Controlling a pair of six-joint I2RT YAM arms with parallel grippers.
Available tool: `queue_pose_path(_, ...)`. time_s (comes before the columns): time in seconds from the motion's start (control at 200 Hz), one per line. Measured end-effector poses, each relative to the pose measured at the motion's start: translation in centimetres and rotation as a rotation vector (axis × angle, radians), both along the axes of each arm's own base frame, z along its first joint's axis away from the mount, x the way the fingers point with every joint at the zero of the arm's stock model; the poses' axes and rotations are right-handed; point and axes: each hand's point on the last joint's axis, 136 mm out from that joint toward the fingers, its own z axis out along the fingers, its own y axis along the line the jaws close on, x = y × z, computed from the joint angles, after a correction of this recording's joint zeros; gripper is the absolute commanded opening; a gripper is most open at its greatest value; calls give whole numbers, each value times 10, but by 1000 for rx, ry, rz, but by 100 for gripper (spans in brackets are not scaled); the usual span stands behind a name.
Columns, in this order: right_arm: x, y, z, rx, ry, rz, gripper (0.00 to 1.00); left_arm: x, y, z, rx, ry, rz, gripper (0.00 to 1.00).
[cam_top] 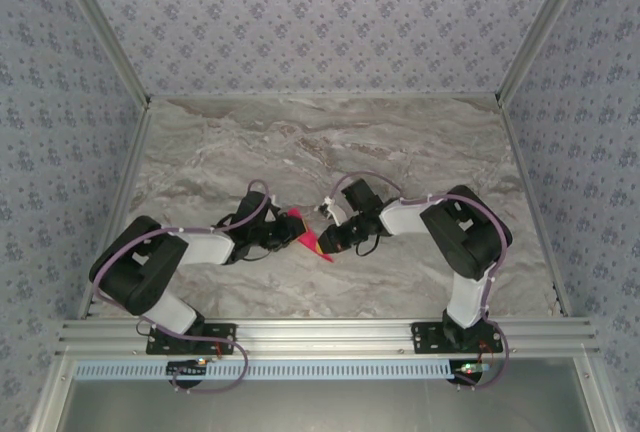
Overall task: Fold a paper plane with a square sheet of paper (pick it up from the middle)
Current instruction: Fold the wing for the fifth time at the center of the table.
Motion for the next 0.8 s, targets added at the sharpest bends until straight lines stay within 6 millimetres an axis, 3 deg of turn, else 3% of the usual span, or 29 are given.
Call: queue_pose_path(0.799,-4,-5,10,-30,34,-11,18,-2,1,-10,18,24,0,21)
